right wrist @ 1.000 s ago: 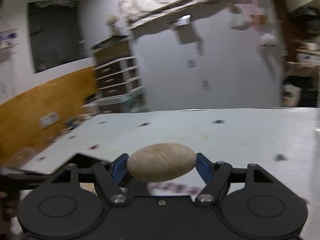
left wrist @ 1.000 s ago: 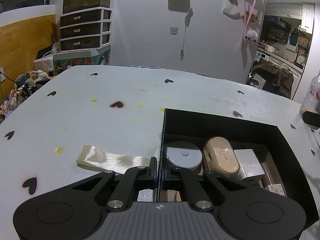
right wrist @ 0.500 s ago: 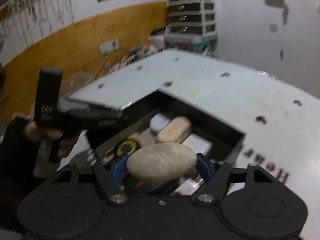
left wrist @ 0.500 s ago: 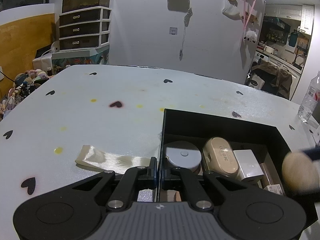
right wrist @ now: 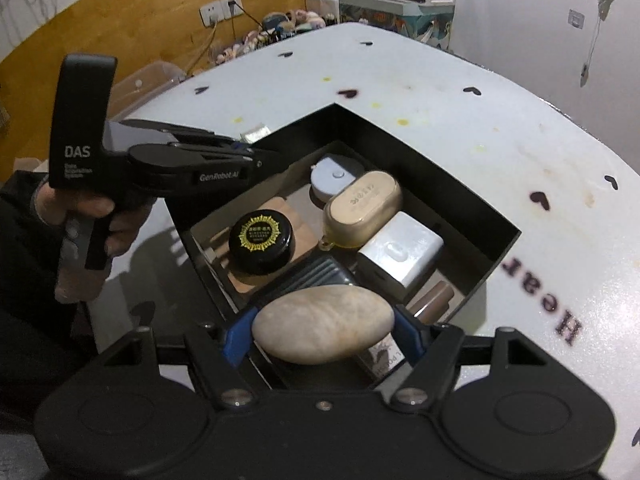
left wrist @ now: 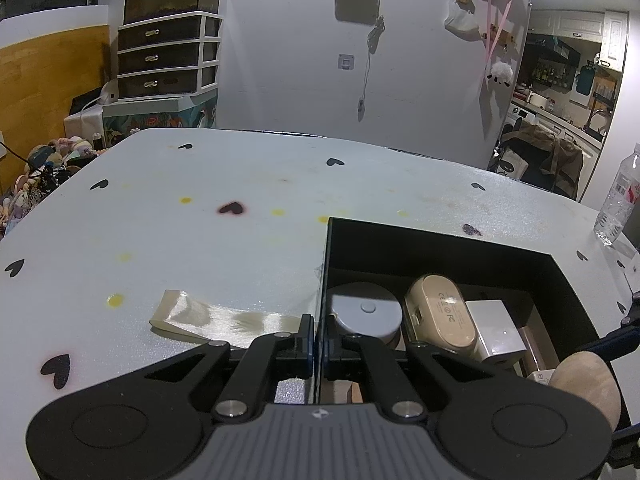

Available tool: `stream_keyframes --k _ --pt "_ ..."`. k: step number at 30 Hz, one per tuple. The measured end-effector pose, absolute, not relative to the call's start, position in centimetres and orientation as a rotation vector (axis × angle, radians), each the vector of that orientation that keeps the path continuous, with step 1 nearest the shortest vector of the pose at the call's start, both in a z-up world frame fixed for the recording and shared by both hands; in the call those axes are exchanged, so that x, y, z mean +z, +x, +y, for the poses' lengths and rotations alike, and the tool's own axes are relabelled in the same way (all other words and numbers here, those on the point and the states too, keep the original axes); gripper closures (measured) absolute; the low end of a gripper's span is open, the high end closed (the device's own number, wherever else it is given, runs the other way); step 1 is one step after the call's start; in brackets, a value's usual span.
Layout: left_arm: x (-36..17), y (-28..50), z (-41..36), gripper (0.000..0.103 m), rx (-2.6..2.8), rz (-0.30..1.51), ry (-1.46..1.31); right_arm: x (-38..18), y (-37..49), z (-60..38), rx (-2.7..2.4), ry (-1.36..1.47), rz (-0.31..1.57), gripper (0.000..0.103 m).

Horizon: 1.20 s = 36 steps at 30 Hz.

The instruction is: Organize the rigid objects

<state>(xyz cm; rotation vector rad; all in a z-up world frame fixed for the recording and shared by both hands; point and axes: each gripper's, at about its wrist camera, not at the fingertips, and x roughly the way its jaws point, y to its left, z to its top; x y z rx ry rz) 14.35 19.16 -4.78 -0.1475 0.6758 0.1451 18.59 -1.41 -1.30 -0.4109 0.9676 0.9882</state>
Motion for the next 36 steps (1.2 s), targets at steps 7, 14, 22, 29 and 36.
stream_keyframes --k 7,14,22,29,36 --pt "-5.0 14.4 19.2 0.099 0.141 0.676 -0.152 -1.5 18.6 -0.7 0.969 -0.441 0.982 0.03" --pt "-5.0 14.4 19.2 0.099 0.14 0.677 -0.155 -1.3 18.7 -0.7 0.961 -0.428 0.993 0.028" --pt "-5.0 14.4 19.2 0.099 0.14 0.676 -0.156 0.2 18.4 -1.6 0.954 -0.39 0.964 0.024" --pt "-5.0 14.5 19.2 0.099 0.14 0.677 -0.154 0.6 18.0 -2.0 0.947 -0.371 0.965 0.022" --pt "-5.0 14.5 19.2 0.099 0.14 0.677 -0.155 1.1 17.6 -2.4 0.921 -0.34 0.947 0.013"
